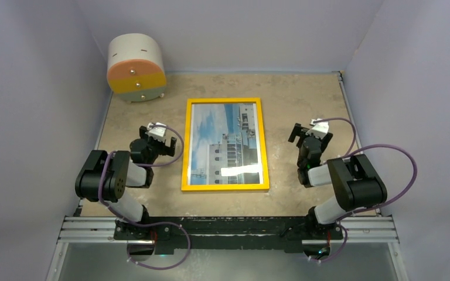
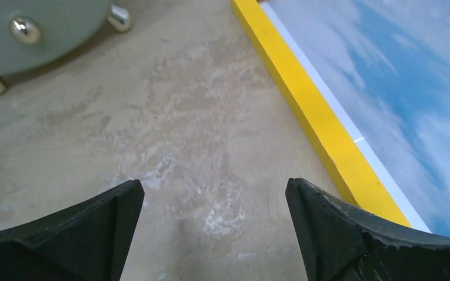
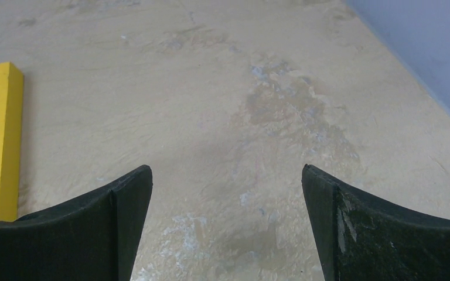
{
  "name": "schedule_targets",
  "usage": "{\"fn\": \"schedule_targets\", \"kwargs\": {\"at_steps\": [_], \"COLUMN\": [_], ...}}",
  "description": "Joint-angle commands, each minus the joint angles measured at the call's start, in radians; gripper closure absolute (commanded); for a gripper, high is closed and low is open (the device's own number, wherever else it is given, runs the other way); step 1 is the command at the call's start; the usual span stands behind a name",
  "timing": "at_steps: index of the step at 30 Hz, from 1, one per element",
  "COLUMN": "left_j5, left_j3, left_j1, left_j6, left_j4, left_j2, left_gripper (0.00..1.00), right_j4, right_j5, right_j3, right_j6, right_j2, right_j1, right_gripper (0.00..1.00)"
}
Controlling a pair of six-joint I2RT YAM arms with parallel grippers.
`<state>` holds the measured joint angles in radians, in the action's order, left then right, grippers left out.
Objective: Put the photo into the frame
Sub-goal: Reset both arms
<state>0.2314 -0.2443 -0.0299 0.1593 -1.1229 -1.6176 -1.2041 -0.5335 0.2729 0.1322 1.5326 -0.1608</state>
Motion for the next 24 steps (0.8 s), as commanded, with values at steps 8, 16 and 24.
{"fn": "schedule_targets", "kwargs": {"at_steps": [8,16,24], "left_j5": [0.034,0.036,0.033], "left_j3": [-0.007,-0.011,-0.009], "left_j1": [0.013,0.016,0.015], "left_j6": [0.008,0.006,0.006], "left_j4": [-0.161,-0.159,-0.158], "left_j2": [-0.004,-0.006,-0.006], "left_gripper": [0.00,0.00,0.00], "right_j4": [-0.091,-0.184,-0.186], "right_j5": [0.133,0.085,0.089], "right_j3": [-0.006,-0.023,-0.023], "right_j6": [-0.015,-0.050,-0.050], "right_j2": [0.030,0.044,0.046], "right_j1": [0.044,0.044,0.044], "right_gripper": [0.01,0.01,0.01]}}
